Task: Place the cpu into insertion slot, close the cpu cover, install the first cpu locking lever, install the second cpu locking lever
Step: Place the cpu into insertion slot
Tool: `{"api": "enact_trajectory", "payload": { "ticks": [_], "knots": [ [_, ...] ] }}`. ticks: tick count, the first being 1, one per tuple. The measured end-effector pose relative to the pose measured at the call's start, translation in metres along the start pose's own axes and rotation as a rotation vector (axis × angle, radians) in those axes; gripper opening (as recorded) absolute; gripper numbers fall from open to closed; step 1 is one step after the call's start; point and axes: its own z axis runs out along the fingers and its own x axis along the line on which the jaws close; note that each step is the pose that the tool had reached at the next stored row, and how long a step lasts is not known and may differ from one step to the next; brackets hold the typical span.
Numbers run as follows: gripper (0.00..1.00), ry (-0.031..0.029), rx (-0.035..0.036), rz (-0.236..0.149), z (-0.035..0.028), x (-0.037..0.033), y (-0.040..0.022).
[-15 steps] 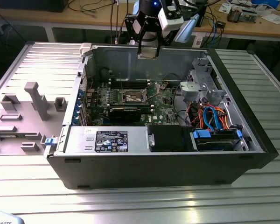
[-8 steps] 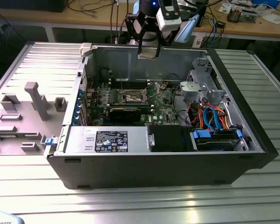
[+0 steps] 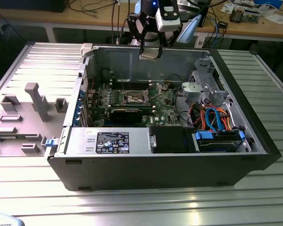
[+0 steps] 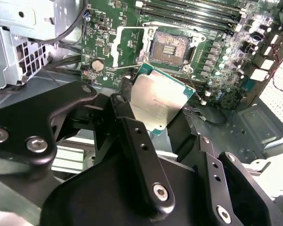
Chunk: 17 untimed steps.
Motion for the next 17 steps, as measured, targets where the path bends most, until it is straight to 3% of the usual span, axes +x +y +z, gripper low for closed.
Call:
{"api": "enact_trajectory", "payload": {
  "ticks": [2,17],
  "knots": [
    [0.54,-0.0028,-0.0004,0.032,0.0001,0.0000,0.0000],
    [0.54,-0.0145,-0.0029,0.161,0.0016,0.0000,-0.0001]
  ]
}}
